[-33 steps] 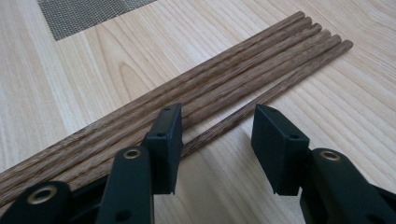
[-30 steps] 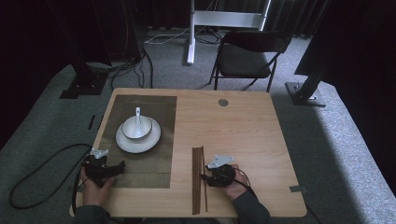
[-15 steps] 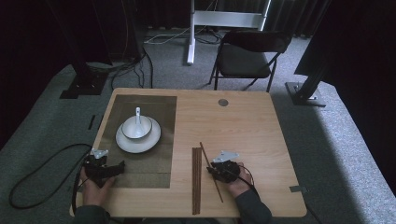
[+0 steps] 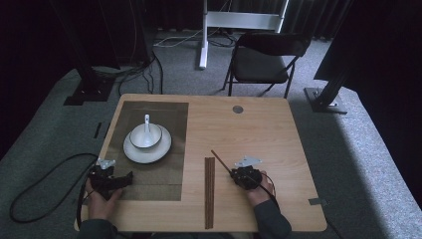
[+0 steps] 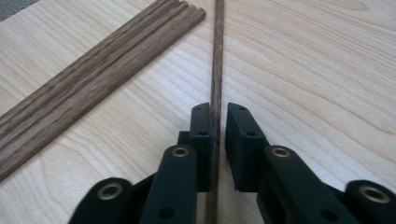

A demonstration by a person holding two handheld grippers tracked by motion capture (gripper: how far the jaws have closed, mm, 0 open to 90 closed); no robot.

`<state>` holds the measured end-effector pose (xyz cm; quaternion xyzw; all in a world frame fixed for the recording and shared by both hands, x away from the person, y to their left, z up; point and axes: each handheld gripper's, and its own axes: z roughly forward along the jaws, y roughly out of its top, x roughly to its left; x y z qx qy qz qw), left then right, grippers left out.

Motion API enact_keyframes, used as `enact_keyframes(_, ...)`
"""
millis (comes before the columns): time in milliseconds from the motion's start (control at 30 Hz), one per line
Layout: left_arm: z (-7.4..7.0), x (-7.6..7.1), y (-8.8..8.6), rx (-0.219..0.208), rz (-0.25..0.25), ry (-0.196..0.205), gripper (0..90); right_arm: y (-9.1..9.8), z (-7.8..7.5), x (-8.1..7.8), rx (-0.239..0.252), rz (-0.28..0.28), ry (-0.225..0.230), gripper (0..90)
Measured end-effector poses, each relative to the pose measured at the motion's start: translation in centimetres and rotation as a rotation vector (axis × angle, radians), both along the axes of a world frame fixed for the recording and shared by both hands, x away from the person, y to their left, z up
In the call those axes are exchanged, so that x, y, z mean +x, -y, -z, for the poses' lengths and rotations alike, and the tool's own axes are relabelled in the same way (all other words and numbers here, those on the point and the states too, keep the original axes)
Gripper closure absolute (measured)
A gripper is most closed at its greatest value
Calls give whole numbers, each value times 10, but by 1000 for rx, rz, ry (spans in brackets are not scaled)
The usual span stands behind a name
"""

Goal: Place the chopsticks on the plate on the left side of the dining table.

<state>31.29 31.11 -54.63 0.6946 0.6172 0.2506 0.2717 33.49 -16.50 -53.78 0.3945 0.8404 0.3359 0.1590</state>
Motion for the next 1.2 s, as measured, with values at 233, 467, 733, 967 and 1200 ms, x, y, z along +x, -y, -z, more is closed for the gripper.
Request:
enact_keyframes(233,0,0,0,0,0,0,2,2,0,2,12,18,-12,843)
enact_keyframes(467,0,0,0,0,0,0,2,1,0,3,0,26,2,845)
enact_keyframes(733,0,0,0,0,0,0,2,2,-3,2,2,33,20,847)
enact_keyframes(967,0,0,0,0,0,0,2,4,-10,3,11,33,48,847)
enact_keyframes(1200,0,0,0,0,0,0,2,4,-17,2,18,29,72,847)
